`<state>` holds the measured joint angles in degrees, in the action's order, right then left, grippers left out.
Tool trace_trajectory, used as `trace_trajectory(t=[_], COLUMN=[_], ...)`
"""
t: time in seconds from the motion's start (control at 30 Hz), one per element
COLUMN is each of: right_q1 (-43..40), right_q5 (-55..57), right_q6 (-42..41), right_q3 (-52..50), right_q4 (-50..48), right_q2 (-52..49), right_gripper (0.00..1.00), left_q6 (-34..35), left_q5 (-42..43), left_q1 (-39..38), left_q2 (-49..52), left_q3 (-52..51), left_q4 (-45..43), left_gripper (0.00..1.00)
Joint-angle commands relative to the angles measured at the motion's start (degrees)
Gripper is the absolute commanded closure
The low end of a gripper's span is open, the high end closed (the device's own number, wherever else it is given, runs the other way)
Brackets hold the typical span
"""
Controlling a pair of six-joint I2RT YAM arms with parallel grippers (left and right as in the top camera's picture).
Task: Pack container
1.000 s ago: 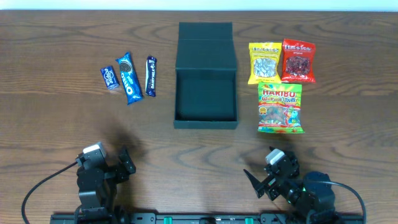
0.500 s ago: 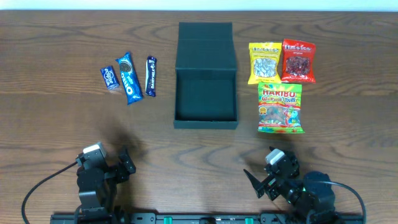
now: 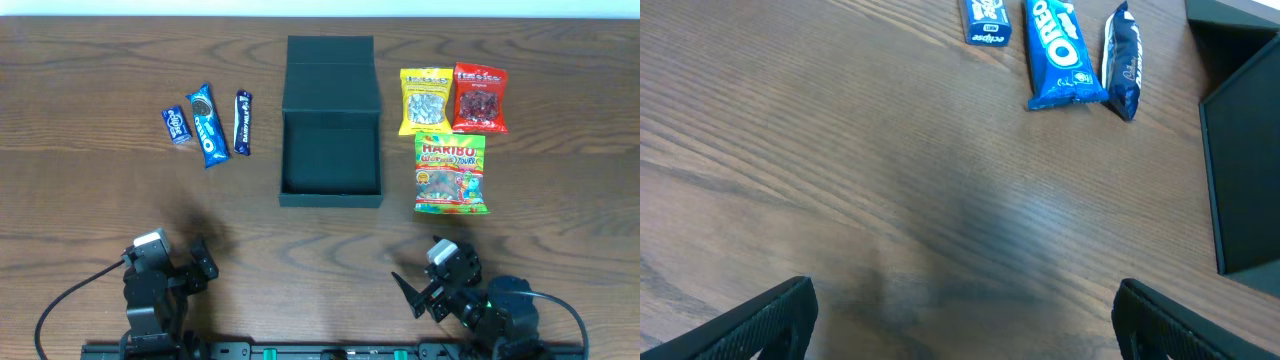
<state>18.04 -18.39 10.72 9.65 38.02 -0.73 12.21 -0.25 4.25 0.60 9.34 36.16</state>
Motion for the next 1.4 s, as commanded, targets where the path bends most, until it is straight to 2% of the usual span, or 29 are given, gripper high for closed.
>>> trace_trajectory(t=[0.0, 0.4, 0.5, 0.7, 0.8, 0.9, 1.07, 1.23, 1.37], right_q1=[0.79, 0.74, 0.74, 0.74, 0.74, 0.74, 0.74, 0.68, -0.31], right_q5=[0.22, 0.39, 0.20, 0.20, 0.20, -0.02, 0.22, -0.26, 0.61], right_q6=[-0.83, -0.87, -4.92, -28.04, -49.55, -60.81, -62.29, -55.30, -50.12], right_q3=[-0.24, -0.24, -0.24, -0.24, -0.24, -0.24, -0.24, -0.20, 2.29], right_q4=[-0.09, -0.35, -0.59, -1.44, -1.40, -1.20, -4.94, -15.96, -19.10], right_q2=[0.42, 0.42, 0.42, 0.42, 0.42, 0.42, 0.42, 0.04, -4.33], right_gripper=[0.01, 0.01, 0.01, 0.01, 0.01, 0.01, 0.01, 0.01, 0.01], left_q6=[0.22, 0.22, 0.22, 0.22, 0.22, 0.22, 0.22, 0.22, 0.22], left_q5=[-0.35, -0.35, -0.35, -0.35, -0.35, -0.35, -0.35, -0.35, -0.35], left_q1=[-0.31, -0.31, -0.31, -0.31, -0.31, -0.31, -0.31, -0.31, -0.31], left_q2=[-0.39, -0.39, -0.39, -0.39, -0.39, -0.39, -0.39, -0.39, -0.39], left_q3=[-0.55, -0.55, -0.55, -0.55, -0.55, -0.55, -0.55, -0.55, -0.55], left_q4=[0.11, 0.09, 0.09, 0.09, 0.09, 0.09, 0.09, 0.09, 0.11], left_gripper=[0.05, 0.05, 0.05, 0.05, 0.05, 0.05, 0.05, 0.05, 0.05])
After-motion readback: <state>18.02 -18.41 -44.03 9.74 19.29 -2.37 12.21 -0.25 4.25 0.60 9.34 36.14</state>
